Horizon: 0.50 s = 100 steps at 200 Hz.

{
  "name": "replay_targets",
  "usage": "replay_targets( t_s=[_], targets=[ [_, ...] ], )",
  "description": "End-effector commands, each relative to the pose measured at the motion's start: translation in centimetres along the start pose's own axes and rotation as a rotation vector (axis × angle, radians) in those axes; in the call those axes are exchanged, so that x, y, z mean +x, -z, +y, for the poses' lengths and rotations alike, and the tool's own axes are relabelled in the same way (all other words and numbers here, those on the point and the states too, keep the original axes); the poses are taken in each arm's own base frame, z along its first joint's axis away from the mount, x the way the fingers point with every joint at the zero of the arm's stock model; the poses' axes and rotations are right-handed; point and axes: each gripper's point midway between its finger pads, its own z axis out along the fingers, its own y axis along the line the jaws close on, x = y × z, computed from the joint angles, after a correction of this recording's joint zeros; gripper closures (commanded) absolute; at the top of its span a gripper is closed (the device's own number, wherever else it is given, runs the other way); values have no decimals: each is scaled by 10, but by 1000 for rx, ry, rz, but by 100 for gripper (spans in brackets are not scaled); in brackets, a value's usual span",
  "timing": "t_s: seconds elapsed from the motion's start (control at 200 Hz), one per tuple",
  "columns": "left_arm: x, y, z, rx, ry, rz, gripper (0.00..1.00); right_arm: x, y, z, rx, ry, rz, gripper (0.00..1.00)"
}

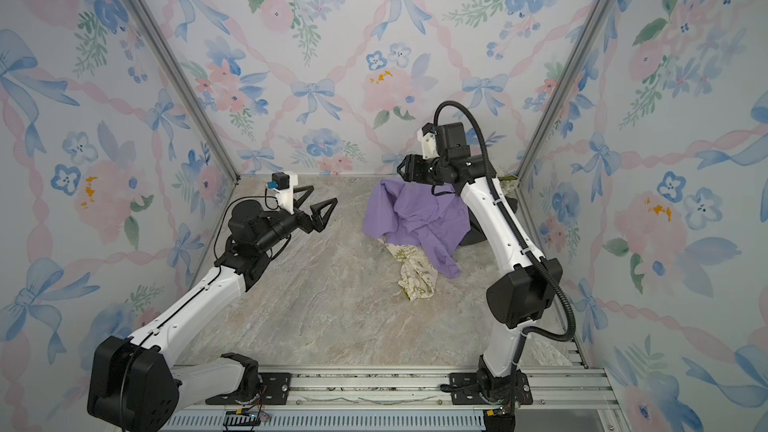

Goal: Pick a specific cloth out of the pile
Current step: 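Carry the lavender cloth with the right gripper toward the left gripper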

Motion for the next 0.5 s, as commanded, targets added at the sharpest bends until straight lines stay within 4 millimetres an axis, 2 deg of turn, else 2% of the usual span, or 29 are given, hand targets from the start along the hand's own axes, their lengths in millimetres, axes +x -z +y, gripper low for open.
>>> replay_targets(
  t_s=[0.0, 0.11, 0.215, 0.375, 0.495],
  targets=[
    [-3, 5, -8, 23, -16, -20, 2, 23, 22, -16, 124, 113, 110, 28],
    [-2, 3, -8, 27, -15, -15, 2, 21, 34, -28, 193, 148, 86, 23],
    [-3, 0, -8, 36, -12, -13, 2, 15, 43, -44, 231, 105, 38, 22],
    [-4, -3, -9, 47, -10, -10, 2, 7, 48, -78, 234, -93, -47, 24],
    [-4, -4, -10, 52, -13, -10, 2, 2, 43, -93, 175, -267, -114, 27]
  ],
)
